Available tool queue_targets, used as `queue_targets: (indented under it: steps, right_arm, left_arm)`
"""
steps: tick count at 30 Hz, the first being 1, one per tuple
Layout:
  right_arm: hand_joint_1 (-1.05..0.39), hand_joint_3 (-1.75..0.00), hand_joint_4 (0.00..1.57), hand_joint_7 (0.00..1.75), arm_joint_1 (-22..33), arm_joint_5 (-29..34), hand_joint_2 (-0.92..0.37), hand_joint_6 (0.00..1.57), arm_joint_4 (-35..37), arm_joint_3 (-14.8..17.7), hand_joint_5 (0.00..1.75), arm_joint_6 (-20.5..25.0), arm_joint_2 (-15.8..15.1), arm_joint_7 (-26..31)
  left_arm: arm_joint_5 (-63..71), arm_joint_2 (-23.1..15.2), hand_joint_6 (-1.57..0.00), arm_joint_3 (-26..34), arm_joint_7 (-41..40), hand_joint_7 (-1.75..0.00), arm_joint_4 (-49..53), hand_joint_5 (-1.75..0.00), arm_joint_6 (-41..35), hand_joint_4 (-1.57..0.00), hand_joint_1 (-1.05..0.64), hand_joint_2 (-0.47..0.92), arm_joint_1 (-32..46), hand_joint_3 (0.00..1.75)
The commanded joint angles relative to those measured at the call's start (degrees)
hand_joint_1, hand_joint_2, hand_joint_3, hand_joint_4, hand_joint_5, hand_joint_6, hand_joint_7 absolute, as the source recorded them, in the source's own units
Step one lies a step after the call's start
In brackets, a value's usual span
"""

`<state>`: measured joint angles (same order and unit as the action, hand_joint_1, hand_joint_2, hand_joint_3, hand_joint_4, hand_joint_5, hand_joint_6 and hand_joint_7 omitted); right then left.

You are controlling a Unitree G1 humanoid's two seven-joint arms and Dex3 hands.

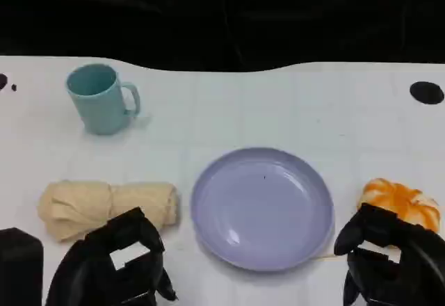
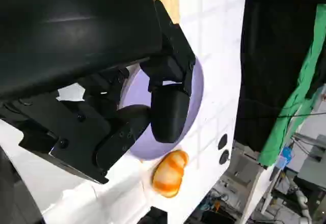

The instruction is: Grasp the towel on the left side of the plate with the left hand and place it into the plate.

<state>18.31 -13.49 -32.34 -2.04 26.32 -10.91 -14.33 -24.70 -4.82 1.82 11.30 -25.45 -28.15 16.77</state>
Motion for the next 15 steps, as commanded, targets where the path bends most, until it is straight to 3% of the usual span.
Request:
queue_targets:
  steps: [1, 15]
  right_arm:
    - [-0.02, -1.06, 0.64, 1.62, -0.36, 0.02, -0.75, 0.47, 0.04, 0.16, 1.75, 0.28, -0.31, 0.29]
    - [-0.04, -1.05, 0.65, 1.64, -0.72, -0.25, -0.74, 0.47, 0.19, 0.16, 1.75, 0.54, -0.35, 0.19]
  left_arm:
    - [0.83, -0.74, -0.68, 0.03, 0.11, -1.72, 0.11, -1.75, 0.61, -0.8, -0.15, 0.48, 0.04, 1.31]
    - [0.76, -0.77, -0.69, 0.32, 0.75, -1.73, 0.61, -1.75, 1.43, -0.81, -0.15, 0.48, -0.12, 1.33]
